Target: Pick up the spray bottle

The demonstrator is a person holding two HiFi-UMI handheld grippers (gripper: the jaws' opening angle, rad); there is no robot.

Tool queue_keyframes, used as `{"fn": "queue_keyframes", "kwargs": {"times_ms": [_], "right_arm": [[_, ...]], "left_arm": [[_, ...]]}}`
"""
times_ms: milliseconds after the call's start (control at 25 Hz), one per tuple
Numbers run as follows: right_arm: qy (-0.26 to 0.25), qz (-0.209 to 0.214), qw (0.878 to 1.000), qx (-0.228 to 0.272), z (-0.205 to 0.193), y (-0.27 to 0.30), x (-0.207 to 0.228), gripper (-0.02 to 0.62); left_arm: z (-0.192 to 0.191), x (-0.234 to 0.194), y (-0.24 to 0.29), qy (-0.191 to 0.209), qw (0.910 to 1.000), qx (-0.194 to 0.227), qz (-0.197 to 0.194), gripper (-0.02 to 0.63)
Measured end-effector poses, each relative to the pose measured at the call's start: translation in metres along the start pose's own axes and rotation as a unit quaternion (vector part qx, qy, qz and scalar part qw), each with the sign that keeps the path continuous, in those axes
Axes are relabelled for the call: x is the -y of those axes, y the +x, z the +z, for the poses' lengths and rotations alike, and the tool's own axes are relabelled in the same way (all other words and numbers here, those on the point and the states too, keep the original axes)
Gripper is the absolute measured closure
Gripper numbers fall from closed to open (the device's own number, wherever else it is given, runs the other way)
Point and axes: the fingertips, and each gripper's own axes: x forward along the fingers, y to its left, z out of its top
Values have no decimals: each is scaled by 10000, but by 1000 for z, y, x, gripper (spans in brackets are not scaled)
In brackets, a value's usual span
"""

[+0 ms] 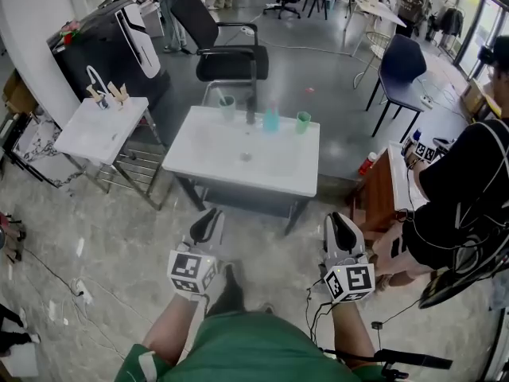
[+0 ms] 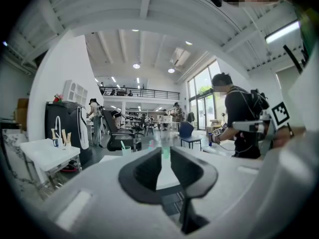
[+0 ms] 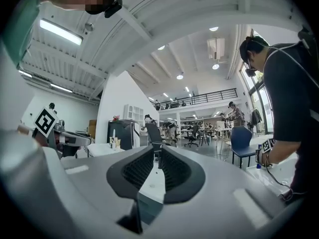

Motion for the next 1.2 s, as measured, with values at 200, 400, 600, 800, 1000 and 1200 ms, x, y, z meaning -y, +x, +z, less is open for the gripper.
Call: {"fn": "queue_keyframes", "kwargs": {"times_ms": [200, 400, 600, 800, 1000, 1200], "right_arm": [[-41, -219, 9998, 14, 3, 33, 14, 551], [-180, -571, 9981, -106, 14, 80, 25, 551], [-233, -789, 9964, -215, 17, 137, 19, 551], [-279, -899, 9948, -389, 9, 188, 4, 551], [-291, -985, 9935, -490, -1, 224, 1, 551], [-202, -1110, 9918, -604, -15, 250, 20, 551]], "left_arm": [[-3, -29, 42, 26, 9999, 30, -137, 551], [5, -65, 97, -77, 9987, 20, -498, 551], [15, -111, 141, -98, 9970, 71, -765, 550], [8, -159, 173, -201, 9951, 38, -963, 551], [-8, -191, 201, -310, 9940, -65, -1051, 551], [-19, -202, 238, -375, 9931, -161, -1103, 551]]}}
